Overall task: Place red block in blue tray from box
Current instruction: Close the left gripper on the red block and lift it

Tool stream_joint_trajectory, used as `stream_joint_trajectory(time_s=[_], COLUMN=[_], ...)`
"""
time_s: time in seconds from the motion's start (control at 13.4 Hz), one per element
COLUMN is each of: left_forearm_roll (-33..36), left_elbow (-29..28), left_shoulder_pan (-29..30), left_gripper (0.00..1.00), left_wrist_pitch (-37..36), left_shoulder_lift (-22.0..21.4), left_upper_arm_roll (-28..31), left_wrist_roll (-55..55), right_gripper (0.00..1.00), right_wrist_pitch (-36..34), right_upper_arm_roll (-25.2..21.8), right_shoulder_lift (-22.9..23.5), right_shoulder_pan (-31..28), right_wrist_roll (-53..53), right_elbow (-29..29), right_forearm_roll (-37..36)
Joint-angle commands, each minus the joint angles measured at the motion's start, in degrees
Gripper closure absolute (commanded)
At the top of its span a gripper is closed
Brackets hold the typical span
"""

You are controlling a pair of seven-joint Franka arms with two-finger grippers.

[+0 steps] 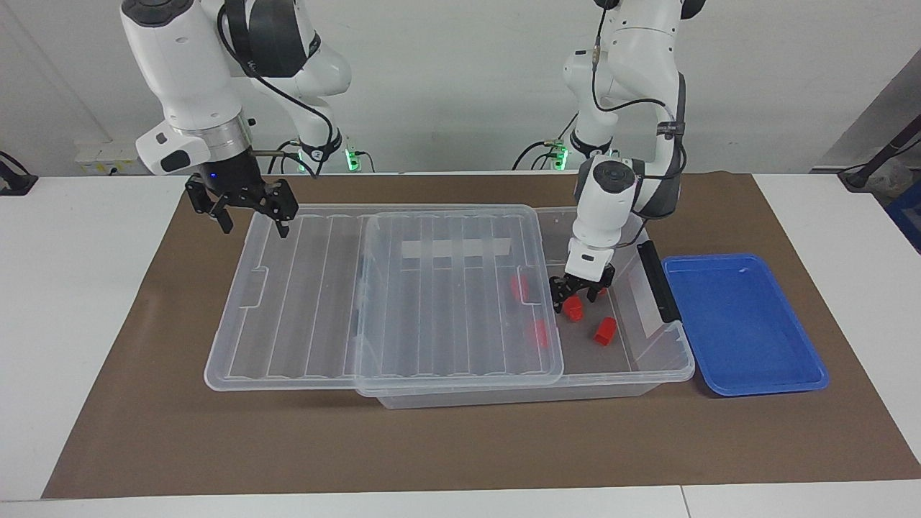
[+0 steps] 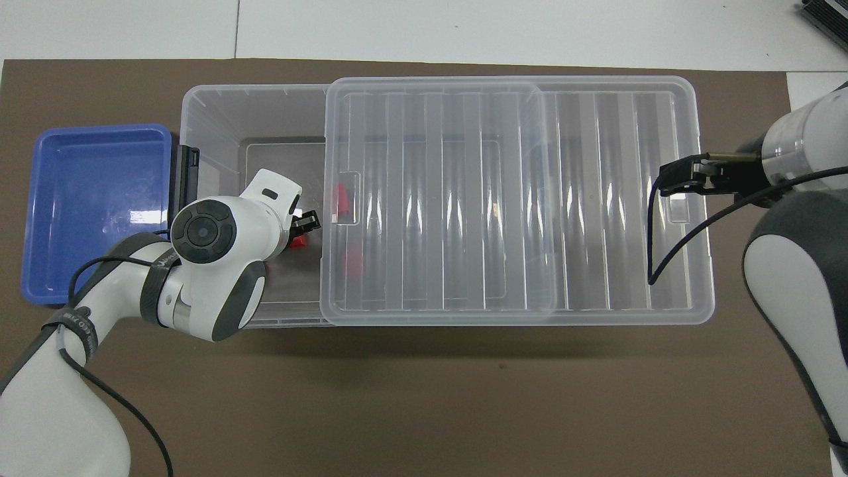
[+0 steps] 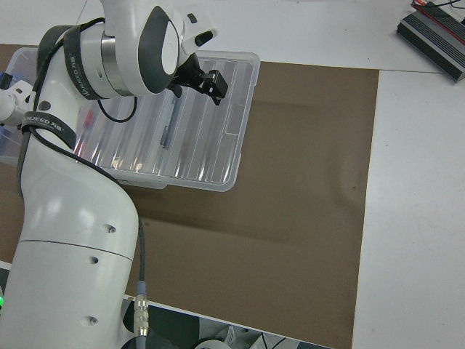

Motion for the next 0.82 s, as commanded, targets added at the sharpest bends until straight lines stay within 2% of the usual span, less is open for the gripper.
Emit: stream_joint_trajectory(time_s=[0.0, 0.22, 0.45, 0.52, 0.74], left_forearm_roll=[1.57, 1.57, 1.92, 1.92, 1.92], left_elbow=[-0.78, -0.60, 0.01, 1.32, 13.06], left_shoulder_pan=[-0.80, -0.80, -0.80, -0.80, -0.54], left_gripper=[0.69, 0.90, 0.91, 0.92, 0.92], left_wrist_pitch=[1.72, 1.63, 0.32, -2.38, -21.68], left_shoulder_lift=[0.28, 0.28, 0.11, -0.59, -2.27], left_upper_arm_roll=[0.78, 0.78, 0.78, 0.78, 0.78], left_wrist_roll=[-1.48, -1.21, -1.30, -1.13, -0.43], right_gripper=[0.00, 0.00, 0.00, 0.00, 0.00], right_wrist_pitch=[-0.24, -1.20, -0.41, -0.50, -0.68], right_upper_arm_roll=[0.11, 0.11, 0.11, 0.11, 0.11], right_shoulder_lift=[-1.43, -2.92, -4.16, -4.16, -4.16], right_shoulder_pan=[-0.75, -0.66, -0.75, -0.84, -0.84], right_wrist_roll=[0.22, 0.22, 0.22, 0.13, -0.66], right_elbow=[-1.61, -3.10, -4.87, -4.87, -4.78], right_forearm_roll=[0.84, 0.84, 0.84, 0.84, 0.84])
